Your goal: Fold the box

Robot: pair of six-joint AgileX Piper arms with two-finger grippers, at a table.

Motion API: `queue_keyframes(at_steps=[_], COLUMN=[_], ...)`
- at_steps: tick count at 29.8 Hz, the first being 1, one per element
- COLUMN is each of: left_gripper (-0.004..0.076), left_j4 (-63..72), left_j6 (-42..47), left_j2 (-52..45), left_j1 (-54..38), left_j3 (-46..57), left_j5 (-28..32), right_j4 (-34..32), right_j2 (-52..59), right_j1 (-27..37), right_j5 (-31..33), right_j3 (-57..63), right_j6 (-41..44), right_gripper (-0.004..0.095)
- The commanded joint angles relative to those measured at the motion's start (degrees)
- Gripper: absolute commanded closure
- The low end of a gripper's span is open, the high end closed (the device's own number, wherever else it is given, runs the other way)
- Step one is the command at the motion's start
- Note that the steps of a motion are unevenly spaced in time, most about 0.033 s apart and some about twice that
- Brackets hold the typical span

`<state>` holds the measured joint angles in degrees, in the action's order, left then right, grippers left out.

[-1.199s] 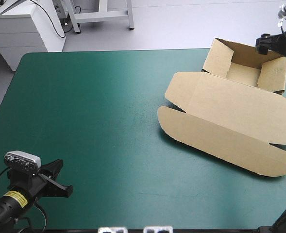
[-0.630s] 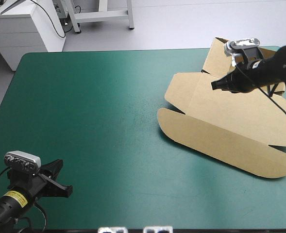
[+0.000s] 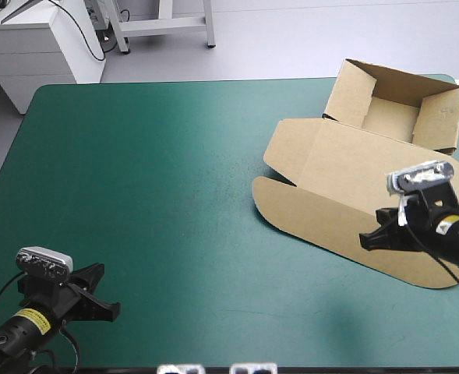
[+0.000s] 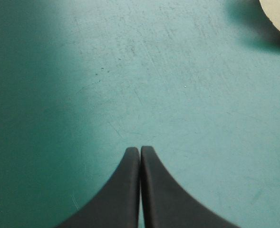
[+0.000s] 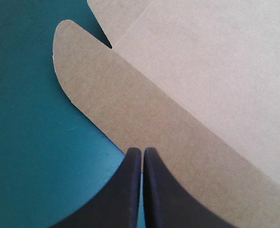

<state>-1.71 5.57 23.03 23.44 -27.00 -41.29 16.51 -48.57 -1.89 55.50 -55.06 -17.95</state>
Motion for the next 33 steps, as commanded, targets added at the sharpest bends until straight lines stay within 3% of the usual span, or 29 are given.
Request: queue_keyframes(at_steps=[1,6,12,19,27,33], left_gripper=[0.0732,0.0732,0.0732,0.0732,0.0732,0.0732], left_j4=[0.3,0.3,0.3,0.2,0.2,0.8], left_j6=[0.4,0.4,-1.5,-1.5,-4.1,-4.1], left_j2=[0.4,0.4,0.4,-0.3,-7.4,-12.6], left_j1=[0.2,0.2,0.2,0.2,0.2,0.2], left_j3=[-1.5,-1.5,-1.5,-1.5,-0.2,2.0], left_j5=[3.8,3.8,3.8,3.6,3.7,4.6], right_j4=[0.4,0.4,0.3,-1.5,-8.9,-9.4], right_j2=[6.8,16.6,26.2,34.2,39.2,39.8], right_j1=[-0.1,-0.1,-0.1,-0.1,-0.1,-0.1], right_j5=[-9.5,-18.7,-23.6,-21.8,-21.0,-19.7], right_j3=[6.2,16.9,25.6,29.6,31.8,31.8], right_j6=[-0.1,-0.1,0.9,3.4,11.4,11.7], right_gripper=[0.0909,0.0909,0.0913,0.0913,0.0913,0.0913])
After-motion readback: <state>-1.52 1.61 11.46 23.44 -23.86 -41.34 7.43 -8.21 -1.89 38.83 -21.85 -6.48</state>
